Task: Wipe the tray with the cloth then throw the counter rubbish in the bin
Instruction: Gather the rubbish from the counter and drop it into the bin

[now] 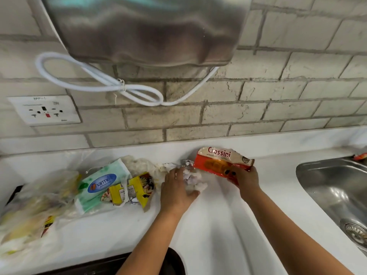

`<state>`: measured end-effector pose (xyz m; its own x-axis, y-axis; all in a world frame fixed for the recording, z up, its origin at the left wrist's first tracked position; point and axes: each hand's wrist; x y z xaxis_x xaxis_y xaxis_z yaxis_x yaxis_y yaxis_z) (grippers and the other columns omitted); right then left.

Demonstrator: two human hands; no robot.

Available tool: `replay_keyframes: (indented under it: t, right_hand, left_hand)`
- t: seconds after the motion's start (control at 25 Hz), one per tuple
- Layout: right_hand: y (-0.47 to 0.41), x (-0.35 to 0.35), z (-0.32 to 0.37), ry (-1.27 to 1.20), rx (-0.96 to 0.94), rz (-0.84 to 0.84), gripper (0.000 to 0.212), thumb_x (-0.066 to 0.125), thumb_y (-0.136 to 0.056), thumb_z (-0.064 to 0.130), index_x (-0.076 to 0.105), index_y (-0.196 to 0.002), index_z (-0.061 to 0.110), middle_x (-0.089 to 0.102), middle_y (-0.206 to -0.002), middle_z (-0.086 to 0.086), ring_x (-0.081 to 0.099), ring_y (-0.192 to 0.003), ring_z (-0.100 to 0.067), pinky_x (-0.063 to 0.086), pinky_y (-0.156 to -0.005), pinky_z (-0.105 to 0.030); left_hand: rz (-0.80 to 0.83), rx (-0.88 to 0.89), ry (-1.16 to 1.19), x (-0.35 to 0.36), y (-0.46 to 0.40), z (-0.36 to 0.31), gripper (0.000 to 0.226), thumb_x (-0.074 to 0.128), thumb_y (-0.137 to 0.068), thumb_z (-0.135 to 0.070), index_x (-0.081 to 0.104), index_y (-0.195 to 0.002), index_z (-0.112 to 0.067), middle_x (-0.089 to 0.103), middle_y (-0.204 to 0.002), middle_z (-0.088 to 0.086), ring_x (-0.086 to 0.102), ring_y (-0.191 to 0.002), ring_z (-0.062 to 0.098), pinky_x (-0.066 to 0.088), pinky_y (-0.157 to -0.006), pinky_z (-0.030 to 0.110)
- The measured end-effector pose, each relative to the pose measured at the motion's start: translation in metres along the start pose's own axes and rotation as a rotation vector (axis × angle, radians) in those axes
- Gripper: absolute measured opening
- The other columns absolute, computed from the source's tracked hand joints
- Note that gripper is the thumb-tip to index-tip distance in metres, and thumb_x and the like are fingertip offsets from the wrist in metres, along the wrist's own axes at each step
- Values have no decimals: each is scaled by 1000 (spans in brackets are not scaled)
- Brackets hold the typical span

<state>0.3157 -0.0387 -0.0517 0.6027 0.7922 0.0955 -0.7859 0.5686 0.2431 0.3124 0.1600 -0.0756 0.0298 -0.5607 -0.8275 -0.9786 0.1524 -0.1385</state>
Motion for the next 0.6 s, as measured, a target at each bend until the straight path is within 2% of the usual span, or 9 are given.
replay_keyframes:
  t: [0.08,0.2,0.28,0.32,0.44,0.56,0.6]
  right_hand:
    - [4,-18,6,-49,-49,-58,39,59,-80,1,60,-117,15,68,-103,-10,68,-86,-25,54,-57,-27]
    - [15,-44,9,-61,-35,-149,40,58,-82,-1,52,-119,10,63,-111,-14,65,-92,-31,54,-62,-31]
    - [28,-58,10,-29,-33,-177,37,57,-82,-3,47,-116,8,59,-110,-15,63,-89,-33,53,-63,-33]
    - [36,-64,10,-9,-29,-187,35,56,-82,-4,46,-113,7,57,-108,-16,61,-87,-33,53,-65,-34]
    - [59,-76,8,18,-23,-198,32,55,-84,-5,45,-111,7,54,-105,-15,57,-86,-30,50,-70,-37]
    - [71,-85,3,39,-35,-186,31,56,-84,-4,45,-109,11,54,-105,-13,58,-90,-29,50,-71,-37]
    - [75,-88,2,38,-41,-180,32,57,-84,-3,45,-110,13,55,-106,-12,58,-93,-29,50,-73,-38]
  left_hand:
    - [15,134,-127,1,-1,-9,64,60,-78,-49,38,-135,-31,33,-145,-9,31,-134,13,29,-103,31]
    - [81,171,-356,4,-1,-20,47,49,-86,-47,46,-131,-31,29,-148,-9,26,-136,17,16,-108,44]
    - [122,160,-481,8,3,-23,37,44,-92,-38,50,-128,-30,41,-142,-7,31,-134,21,11,-111,50]
    - [144,152,-508,10,7,-25,34,42,-94,-30,52,-126,-28,46,-138,-5,35,-132,22,11,-111,49]
    - [208,144,-421,12,16,-28,33,37,-96,-13,55,-123,-21,54,-132,3,45,-125,22,31,-103,33]
    - [110,100,-50,-9,24,-34,29,40,-96,-10,58,-112,-26,57,-127,4,52,-119,19,40,-94,27]
    - [55,67,79,-19,27,-37,30,42,-96,-11,58,-117,-24,58,-127,5,52,-118,20,39,-93,24]
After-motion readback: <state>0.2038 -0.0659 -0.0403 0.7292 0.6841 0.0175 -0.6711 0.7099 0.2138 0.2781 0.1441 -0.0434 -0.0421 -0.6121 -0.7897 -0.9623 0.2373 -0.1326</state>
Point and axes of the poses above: each hand's wrist, its own y-axis away from the middle knuckle, its own x-axis out of the palm, z = x × y
